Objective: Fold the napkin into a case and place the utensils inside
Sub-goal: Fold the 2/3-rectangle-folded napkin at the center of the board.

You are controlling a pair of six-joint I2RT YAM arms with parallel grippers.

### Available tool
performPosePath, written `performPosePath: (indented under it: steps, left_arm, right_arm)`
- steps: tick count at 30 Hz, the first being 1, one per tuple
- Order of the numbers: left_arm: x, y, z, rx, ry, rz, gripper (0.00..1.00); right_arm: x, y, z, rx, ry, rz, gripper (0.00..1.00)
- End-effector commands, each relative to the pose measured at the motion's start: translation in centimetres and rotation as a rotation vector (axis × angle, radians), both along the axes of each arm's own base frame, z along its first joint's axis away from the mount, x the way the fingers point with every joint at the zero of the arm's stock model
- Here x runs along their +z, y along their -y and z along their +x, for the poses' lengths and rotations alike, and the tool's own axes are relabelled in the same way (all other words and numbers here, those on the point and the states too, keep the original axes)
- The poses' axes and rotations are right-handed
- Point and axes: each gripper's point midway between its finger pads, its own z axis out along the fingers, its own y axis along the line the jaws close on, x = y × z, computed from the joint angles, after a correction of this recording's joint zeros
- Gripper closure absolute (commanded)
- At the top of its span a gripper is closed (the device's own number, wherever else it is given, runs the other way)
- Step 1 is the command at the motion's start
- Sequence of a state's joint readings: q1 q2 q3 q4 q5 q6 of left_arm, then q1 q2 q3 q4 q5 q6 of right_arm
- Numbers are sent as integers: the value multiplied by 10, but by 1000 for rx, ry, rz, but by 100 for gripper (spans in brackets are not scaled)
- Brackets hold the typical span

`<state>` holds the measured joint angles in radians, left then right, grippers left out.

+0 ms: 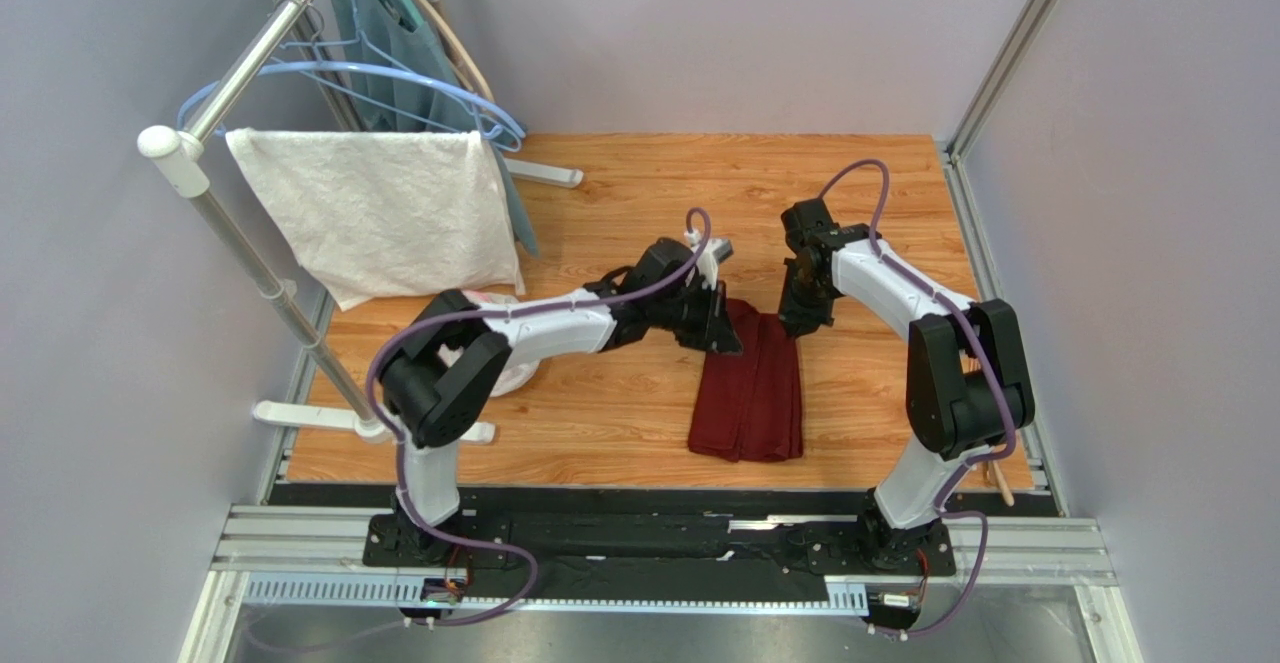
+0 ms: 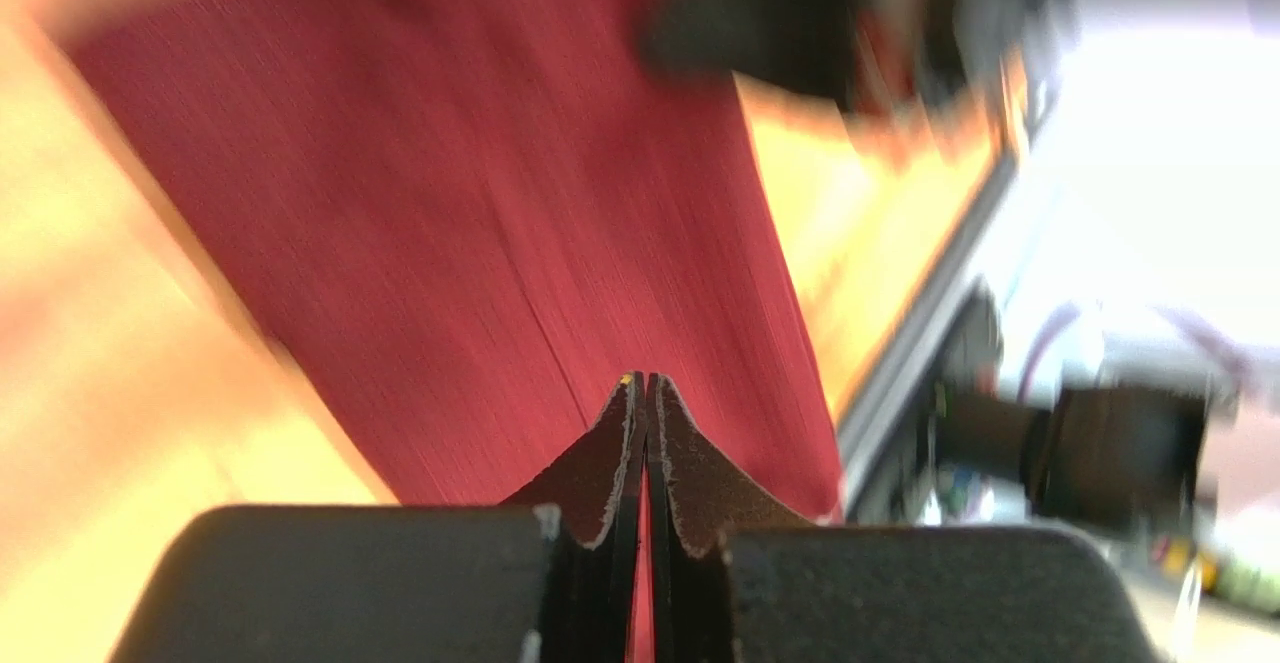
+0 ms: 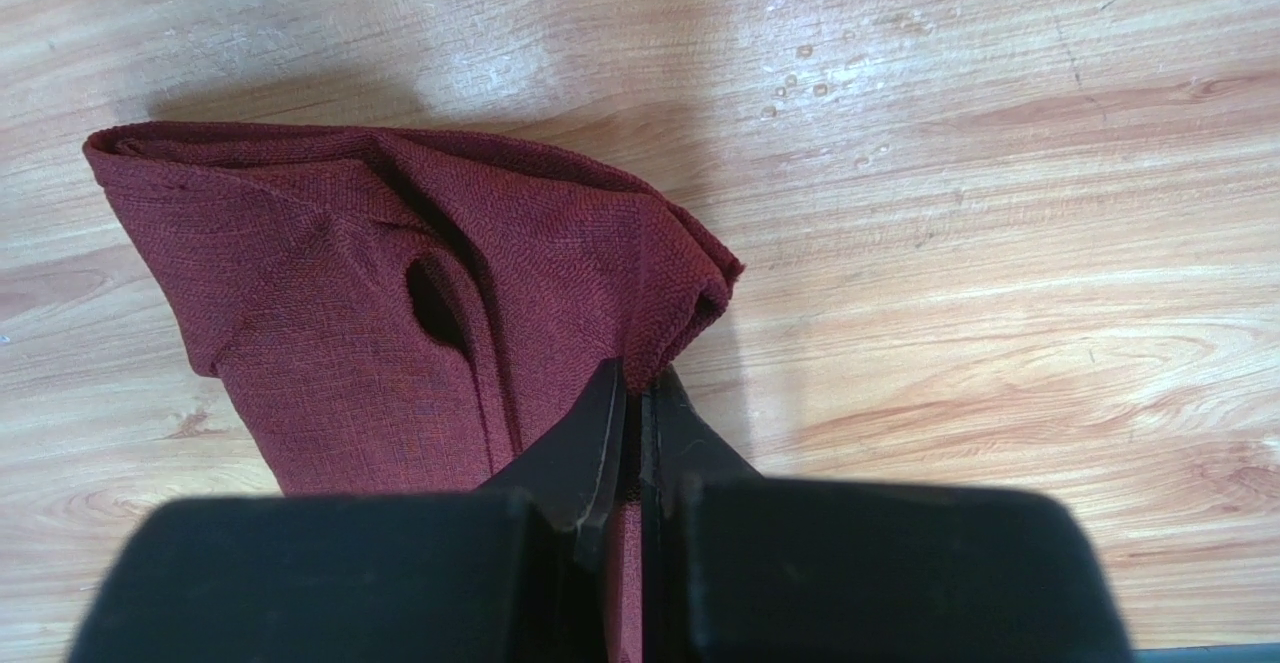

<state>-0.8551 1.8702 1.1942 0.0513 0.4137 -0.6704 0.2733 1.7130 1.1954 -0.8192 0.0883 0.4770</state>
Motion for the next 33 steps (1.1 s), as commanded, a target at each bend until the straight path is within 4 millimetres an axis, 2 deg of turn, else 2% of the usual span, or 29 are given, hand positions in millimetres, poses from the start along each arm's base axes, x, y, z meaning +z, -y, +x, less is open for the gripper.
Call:
performPosePath:
  steps: [1,4,9,14,17,25,29,32,33]
  left_arm:
    - [0,33,39,31,-43,-80,97]
    - [-14,45,52,48,-61,-81,97]
    - [-43,49,65,102,-107,-35,98]
    - [-50,49,74,140,-131,-24,99]
    - [-54,51,74,141,-149,-32,100]
    - [-69,50,71,129,-164,-16,100]
    - [-70,48,69,112,-159,-6,100]
    - [-53,47,65,84,-136,-25,100]
    - [-41,45,66,87,-116,-34,98]
  right_arm:
    - [15,-3,9,2,69,22,100]
    - [15,-3,8,3,64,22,100]
    - [17,-5,7,-4,66,37,100]
    - [21,-13,6,-1,70,75,100]
    - [25,-23,8,3,80,108,100]
    - [26,-68,14,-33,60,289,100]
    - [24,-69,14,-83,64,283,100]
    - [23,-60,13,-99,78,240,100]
    - [22,-59,13,-102,80,238,100]
